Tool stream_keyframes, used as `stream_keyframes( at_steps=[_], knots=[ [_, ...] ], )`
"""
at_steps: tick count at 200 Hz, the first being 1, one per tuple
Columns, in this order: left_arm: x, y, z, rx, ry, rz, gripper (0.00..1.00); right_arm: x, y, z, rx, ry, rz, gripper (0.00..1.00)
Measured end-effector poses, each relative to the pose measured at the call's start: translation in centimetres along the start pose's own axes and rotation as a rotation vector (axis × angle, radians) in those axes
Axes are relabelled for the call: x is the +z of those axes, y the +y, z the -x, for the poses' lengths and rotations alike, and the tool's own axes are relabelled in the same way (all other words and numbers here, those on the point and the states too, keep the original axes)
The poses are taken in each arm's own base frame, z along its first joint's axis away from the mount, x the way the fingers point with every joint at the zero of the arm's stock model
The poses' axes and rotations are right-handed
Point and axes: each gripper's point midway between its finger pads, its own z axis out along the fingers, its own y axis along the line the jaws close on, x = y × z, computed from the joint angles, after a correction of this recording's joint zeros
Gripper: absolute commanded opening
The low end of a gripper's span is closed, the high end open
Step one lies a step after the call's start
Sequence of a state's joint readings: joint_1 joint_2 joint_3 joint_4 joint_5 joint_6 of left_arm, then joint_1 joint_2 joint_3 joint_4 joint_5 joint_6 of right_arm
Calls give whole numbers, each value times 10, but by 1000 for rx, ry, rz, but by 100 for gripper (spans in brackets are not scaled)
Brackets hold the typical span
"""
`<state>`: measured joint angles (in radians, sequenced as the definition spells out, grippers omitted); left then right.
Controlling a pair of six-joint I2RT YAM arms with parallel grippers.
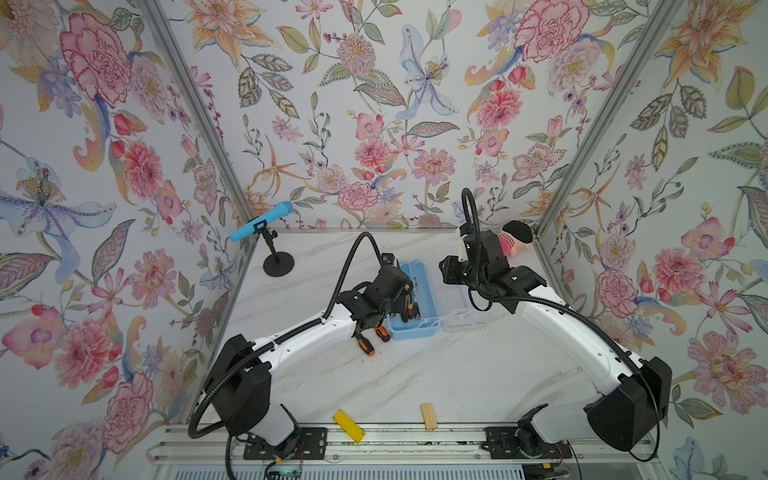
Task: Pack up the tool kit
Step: 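Lift the yellow pliers with the left gripper over the blue box, then lower the yellow pliers into the blue box and open the left gripper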
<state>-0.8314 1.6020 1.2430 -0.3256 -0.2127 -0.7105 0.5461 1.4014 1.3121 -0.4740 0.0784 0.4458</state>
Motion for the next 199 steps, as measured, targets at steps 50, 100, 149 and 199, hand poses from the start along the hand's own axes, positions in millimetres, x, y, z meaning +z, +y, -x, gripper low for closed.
stream_keyframes(
  at_steps=[50, 100, 149, 199],
  knots=[
    [42, -37, 2, 40, 43, -45, 0, 1, -18, -9, 24, 22, -18, 33],
    [65, -55, 13, 51, 37, -57, 0, 7, -30, -21, 39, 55, -27, 33],
    [95, -66, 6, 59, 72, -54, 0, 11, -39, -29, 52, 78, -33, 33],
    [111, -63, -12, 66, 131, -28, 0, 9, -37, -27, 58, 66, -19, 33]
  ],
)
